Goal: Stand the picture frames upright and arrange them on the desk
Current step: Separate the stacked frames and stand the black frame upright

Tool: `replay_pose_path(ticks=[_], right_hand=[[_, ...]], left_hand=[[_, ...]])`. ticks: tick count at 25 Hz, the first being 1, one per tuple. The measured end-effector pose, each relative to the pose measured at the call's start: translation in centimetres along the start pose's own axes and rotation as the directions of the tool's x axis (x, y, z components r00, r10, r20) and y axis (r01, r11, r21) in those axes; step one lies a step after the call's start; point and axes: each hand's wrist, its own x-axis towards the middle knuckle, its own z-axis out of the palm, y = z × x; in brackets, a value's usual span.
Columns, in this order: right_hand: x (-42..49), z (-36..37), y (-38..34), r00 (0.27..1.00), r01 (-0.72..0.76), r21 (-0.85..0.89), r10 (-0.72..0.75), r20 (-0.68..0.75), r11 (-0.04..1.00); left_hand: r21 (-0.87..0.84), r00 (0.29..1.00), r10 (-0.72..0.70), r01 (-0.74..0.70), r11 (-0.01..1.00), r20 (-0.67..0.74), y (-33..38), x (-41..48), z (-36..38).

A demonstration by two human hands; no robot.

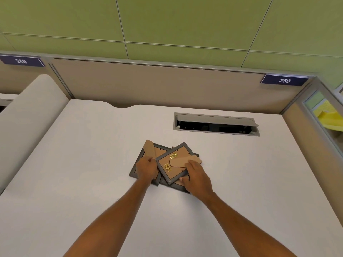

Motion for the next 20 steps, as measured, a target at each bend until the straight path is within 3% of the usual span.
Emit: replay_pose_path(ticks=[8, 13, 20], right_hand=[[0.1, 1.0, 0.2, 0.999, -0.03, 0.053, 0.032, -0.04, 0.998], [-0.1, 1.0, 0.8, 0.998, -0.022, -0.018, 0.021, -0.051, 1.0], [0.0, 0.9, 1.1, 0.998, -0.034, -0.025, 0.033, -0.046, 0.999]], left_hand=[[-0.388, 0.957, -0.29, 0.263, 0.883, -0.01, 1.9, 0.1, 0.5], [-0.421, 0.96, -0.278, 0.265, 0.867, 0.033, 2.9, 0.5, 0.4], [-0.357, 0.987, -0.139, 0.159, 0.92, 0.082, 5.7, -0.7, 1.2]])
